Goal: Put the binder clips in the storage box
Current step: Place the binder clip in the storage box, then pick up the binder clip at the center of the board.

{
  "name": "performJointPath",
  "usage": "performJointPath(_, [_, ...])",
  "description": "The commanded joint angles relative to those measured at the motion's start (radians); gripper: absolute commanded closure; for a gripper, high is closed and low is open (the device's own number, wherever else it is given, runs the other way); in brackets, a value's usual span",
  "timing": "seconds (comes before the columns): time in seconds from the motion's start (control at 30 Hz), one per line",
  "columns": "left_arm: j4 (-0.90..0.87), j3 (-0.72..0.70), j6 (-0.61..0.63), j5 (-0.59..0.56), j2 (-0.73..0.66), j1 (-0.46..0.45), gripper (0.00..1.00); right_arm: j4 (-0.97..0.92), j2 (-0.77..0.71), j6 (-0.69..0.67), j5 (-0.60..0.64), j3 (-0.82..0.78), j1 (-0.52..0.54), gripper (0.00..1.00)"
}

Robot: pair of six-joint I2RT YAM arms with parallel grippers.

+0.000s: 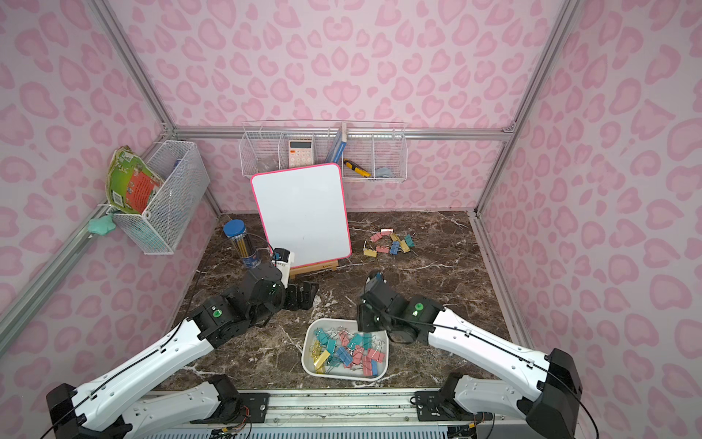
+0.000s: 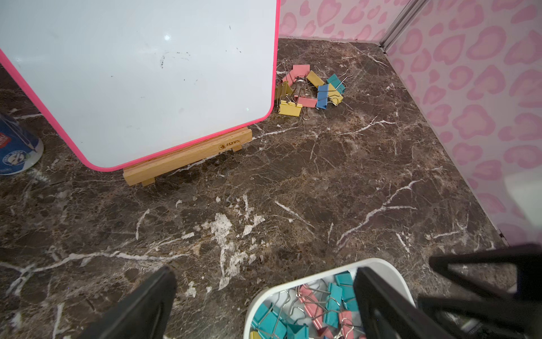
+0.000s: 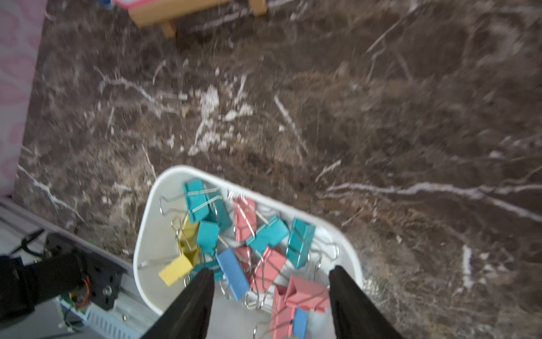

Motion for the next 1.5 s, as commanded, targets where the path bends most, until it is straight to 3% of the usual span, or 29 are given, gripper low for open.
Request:
performJointPath(0.0, [0.034,0.004,0.032,0.047,-0.008,0.001,0.01,0.135,0.052,-0.162,-0.037,0.063,-0.228,0.36])
performJointPath(0.1, [0.010,0.029,0.053,0.101,-0.010,0.001,0.01,0.164,0.206,-0.244,-0.050,0.187,-0.413,0.39])
performJointPath(0.2, [-0.024,0.052,0.069,0.145,-0.011,0.001,0.01,0.152,0.407,-0.279,-0.015,0.344,-0.490,0.39])
performJointPath(0.27, [-0.050,0.064,0.067,0.149,-0.009,0.001,0.01,0.128,0.542,-0.276,-0.083,0.473,-0.537,0.39])
performJointPath(0.57, [-0.056,0.060,0.061,0.163,-0.011,0.001,0.01,0.208,0.895,-0.257,-0.212,0.747,-0.508,0.42])
performJointPath(0.73, [-0.066,0.062,0.074,0.155,-0.019,0.001,0.01,0.229,0.945,-0.351,-0.178,0.773,-0.498,0.45])
performJointPath(0.9, [-0.060,0.056,0.082,0.153,-0.015,0.001,0.01,0.268,0.962,-0.448,-0.287,0.767,-0.496,0.49])
performJointPath(1.13, [-0.055,0.056,0.074,0.157,-0.011,0.001,0.01,0.233,1.020,-0.485,-0.294,0.815,-0.490,0.51])
performJointPath(1.3, [-0.059,0.054,0.072,0.153,-0.012,0.001,0.01,0.206,1.048,-0.489,-0.258,0.833,-0.482,0.69])
performJointPath(1.47, [-0.056,0.061,0.072,0.155,-0.009,0.001,0.01,0.195,1.038,-0.497,-0.220,0.823,-0.479,0.76])
